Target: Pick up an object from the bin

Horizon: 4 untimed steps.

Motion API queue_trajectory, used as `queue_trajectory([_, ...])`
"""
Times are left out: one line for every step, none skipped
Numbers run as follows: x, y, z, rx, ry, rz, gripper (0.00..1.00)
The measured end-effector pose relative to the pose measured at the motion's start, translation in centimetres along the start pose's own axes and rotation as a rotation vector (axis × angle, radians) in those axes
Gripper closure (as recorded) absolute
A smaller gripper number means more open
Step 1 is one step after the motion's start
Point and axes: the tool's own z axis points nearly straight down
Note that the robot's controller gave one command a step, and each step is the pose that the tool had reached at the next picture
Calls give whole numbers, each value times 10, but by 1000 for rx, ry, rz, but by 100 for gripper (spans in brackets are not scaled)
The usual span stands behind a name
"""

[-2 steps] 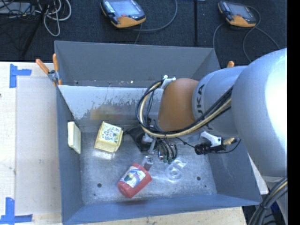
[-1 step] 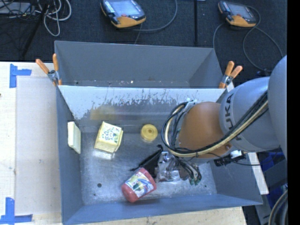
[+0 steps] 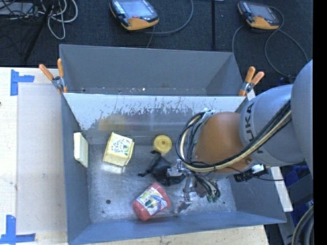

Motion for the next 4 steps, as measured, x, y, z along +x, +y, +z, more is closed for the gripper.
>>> queue_trajectory([0,0,0,0,-1,0,0])
queue_trajectory([-21,34,-4,8,8,-18,0])
queue_trajectory([-42,66,0,0,12,7,0])
queue_trajectory([-67,57,-3,-3,-3,199,100])
